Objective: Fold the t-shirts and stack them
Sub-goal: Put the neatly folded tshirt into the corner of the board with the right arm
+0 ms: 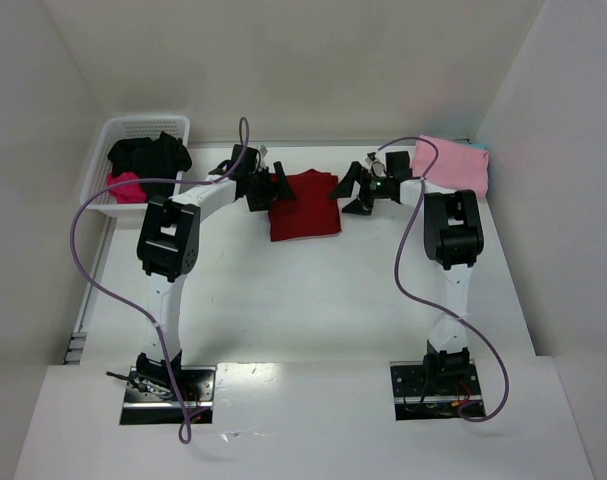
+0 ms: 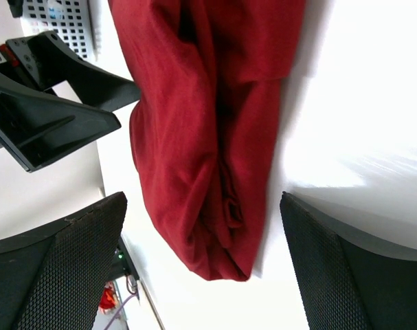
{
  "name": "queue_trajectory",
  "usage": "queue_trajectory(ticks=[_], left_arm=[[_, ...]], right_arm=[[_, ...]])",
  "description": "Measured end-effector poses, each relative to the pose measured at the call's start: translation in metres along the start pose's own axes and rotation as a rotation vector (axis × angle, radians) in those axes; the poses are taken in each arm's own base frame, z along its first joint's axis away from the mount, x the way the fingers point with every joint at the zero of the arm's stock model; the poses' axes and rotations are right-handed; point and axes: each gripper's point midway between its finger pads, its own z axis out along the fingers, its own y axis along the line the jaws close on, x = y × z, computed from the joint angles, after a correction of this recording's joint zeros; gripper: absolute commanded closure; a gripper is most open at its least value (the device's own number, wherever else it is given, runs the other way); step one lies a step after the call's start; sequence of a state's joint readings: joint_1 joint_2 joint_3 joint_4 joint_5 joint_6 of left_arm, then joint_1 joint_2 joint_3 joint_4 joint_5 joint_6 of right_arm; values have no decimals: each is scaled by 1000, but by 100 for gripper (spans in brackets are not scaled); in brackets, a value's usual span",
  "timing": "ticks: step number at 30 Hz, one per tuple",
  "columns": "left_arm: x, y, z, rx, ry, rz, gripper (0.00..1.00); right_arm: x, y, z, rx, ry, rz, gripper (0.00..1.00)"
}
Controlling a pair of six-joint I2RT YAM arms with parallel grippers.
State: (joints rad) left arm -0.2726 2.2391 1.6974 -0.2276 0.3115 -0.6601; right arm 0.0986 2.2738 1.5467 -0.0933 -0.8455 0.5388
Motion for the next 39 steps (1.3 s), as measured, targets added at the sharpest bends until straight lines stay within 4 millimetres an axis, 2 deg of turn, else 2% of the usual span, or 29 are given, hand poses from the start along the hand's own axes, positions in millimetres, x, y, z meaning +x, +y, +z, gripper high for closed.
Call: queue_trajectory(ticks=[6,20,28,39], left_arm=[[0,0,0,0,1,-1,3],[0,0,0,-4,6,-3,3],[0,0,0,-4,6,-3,3],[0,0,0,-3,7,-2,3]], right_arm=[[-9,-3,-3,-6,-6,11,0],[-16,5,13,7,-11,2,0],[-15,14,28,-4,0,-22,0],[-14,16,33,-13,4,-14,0]])
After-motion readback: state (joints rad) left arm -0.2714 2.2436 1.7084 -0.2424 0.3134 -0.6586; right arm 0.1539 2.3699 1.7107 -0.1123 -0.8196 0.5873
